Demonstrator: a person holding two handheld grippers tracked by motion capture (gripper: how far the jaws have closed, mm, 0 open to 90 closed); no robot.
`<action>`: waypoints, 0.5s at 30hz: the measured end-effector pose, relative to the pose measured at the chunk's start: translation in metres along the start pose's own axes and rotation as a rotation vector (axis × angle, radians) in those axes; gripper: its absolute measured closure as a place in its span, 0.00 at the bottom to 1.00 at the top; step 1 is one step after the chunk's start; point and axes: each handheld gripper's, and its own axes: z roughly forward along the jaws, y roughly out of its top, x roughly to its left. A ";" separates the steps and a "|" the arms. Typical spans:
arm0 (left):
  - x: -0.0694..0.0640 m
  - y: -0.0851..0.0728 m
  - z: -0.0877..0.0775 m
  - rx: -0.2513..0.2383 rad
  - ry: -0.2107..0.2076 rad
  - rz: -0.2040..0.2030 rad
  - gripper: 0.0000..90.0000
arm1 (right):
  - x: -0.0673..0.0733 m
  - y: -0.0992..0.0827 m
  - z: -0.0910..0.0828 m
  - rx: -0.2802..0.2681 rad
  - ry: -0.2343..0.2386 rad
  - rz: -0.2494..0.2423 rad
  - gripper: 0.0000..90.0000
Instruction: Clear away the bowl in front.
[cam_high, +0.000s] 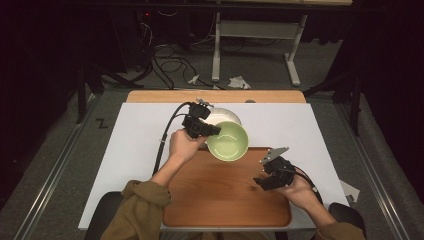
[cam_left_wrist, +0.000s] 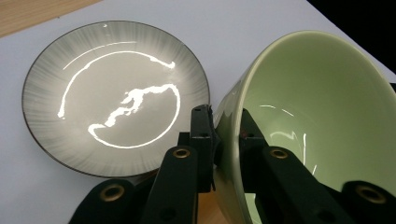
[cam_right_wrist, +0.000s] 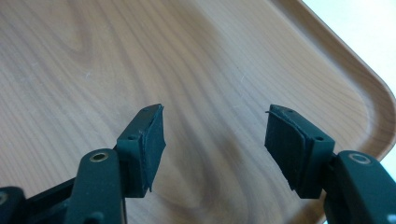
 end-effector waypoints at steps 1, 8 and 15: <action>-0.002 -0.001 -0.001 0.002 -0.003 0.007 0.90 | 0.000 0.000 0.000 -0.001 -0.001 0.002 0.42; -0.011 -0.005 -0.003 0.007 -0.014 0.037 0.90 | 0.000 0.000 0.000 -0.003 -0.001 0.001 0.42; -0.018 -0.010 -0.005 0.005 -0.040 0.027 0.90 | 0.000 0.000 -0.001 -0.008 -0.002 0.002 0.42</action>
